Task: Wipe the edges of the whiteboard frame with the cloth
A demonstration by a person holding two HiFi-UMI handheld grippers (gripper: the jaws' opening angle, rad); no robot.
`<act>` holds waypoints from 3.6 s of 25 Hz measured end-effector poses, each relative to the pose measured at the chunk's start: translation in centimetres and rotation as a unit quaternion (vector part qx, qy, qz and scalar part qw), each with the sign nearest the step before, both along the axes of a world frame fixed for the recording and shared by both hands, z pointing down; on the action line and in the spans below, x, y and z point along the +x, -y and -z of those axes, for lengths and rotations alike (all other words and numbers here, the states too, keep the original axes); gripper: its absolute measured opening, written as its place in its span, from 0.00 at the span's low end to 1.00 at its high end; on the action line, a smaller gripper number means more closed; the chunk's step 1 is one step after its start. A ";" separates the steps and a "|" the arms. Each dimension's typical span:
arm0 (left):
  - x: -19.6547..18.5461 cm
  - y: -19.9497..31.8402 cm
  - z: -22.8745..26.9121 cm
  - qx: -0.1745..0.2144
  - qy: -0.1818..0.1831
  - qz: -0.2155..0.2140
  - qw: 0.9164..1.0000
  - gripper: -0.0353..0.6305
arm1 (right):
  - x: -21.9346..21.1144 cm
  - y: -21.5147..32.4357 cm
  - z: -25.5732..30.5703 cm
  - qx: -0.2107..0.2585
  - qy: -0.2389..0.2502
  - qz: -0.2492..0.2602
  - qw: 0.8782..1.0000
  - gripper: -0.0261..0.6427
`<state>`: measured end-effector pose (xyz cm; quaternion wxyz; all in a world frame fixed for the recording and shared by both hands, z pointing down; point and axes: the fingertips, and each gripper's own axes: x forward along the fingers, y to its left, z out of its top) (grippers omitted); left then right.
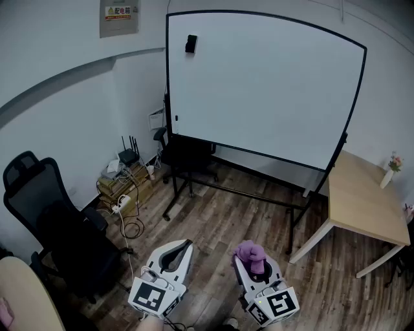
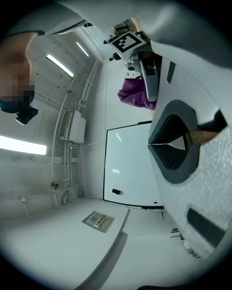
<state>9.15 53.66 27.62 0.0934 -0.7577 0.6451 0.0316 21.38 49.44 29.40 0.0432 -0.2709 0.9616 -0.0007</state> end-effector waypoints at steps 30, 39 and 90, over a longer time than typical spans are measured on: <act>-7.7 -1.7 -1.4 -0.010 -0.008 -0.008 1.000 0.08 | -8.6 -1.7 -0.8 0.002 0.007 -0.005 1.000 0.26; -12.4 5.2 -1.4 -0.004 0.000 0.019 1.000 0.08 | -13.3 6.8 -1.5 -0.013 -0.002 0.002 1.000 0.26; -38.4 35.9 -0.4 -0.013 0.017 -0.049 0.999 0.08 | -40.1 36.6 -2.8 -0.054 0.004 -0.064 0.996 0.27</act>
